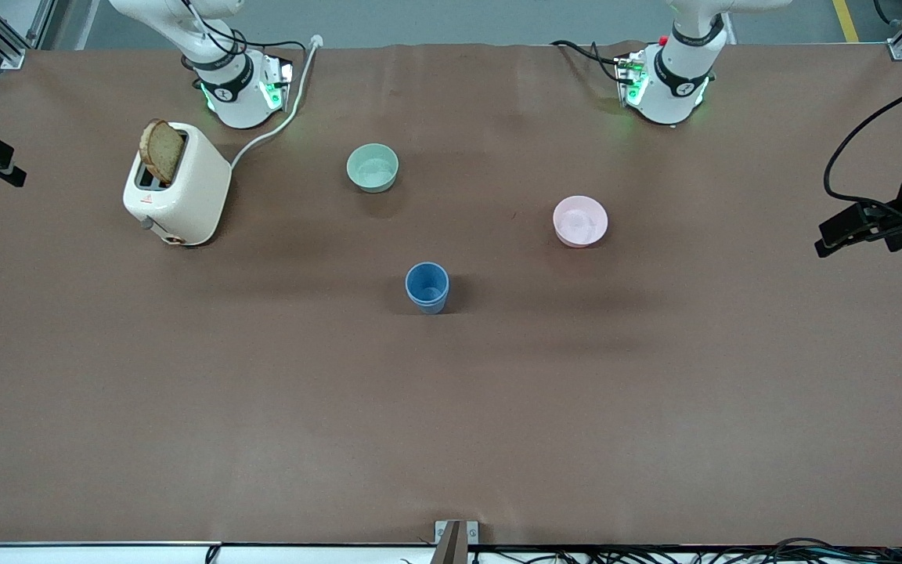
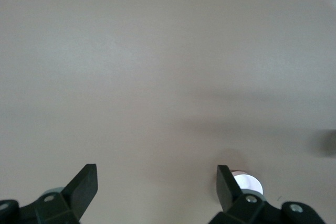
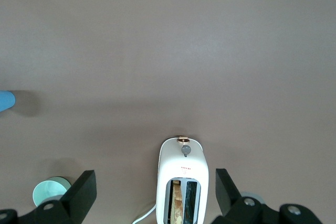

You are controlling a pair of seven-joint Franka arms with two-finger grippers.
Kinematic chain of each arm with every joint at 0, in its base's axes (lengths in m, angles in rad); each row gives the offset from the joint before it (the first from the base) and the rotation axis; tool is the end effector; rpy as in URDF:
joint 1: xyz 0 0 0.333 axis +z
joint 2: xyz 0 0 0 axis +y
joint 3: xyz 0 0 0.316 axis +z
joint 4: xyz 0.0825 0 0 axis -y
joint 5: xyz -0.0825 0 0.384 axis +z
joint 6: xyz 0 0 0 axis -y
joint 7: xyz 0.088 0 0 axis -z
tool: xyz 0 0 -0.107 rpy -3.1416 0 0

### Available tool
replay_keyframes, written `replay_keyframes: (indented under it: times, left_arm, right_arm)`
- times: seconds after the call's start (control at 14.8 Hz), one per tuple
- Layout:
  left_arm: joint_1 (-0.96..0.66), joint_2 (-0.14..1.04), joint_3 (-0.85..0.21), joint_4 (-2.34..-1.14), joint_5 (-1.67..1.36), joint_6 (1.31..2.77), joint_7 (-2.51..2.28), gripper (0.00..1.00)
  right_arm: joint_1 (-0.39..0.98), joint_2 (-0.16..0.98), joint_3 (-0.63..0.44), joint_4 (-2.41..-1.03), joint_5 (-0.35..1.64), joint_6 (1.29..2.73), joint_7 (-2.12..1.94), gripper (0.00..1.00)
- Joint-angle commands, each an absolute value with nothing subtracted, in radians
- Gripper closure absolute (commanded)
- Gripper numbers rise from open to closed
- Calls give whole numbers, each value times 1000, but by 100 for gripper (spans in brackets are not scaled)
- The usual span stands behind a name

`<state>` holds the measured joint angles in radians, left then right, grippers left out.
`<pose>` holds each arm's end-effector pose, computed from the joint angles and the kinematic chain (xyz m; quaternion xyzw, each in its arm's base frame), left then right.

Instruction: Stack blue cups with both arms

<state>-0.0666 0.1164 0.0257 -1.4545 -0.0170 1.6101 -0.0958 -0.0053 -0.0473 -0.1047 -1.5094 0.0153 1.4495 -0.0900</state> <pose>0.5942 -0.0270 0.6163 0.9994 0.0275 0.0191 0.0083 0.5238 -0.0577 0.6680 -0.9999 0.0090 0.0054 0.0107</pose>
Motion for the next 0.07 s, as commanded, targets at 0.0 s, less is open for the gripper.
replay_keyframes:
  times: [0.0]
  left_arm:
    - [-74, 89, 18, -1476, 0, 1603, -95, 0]
  right_arm:
    - [-9, -64, -104, -1529, 8, 1460, -92, 0]
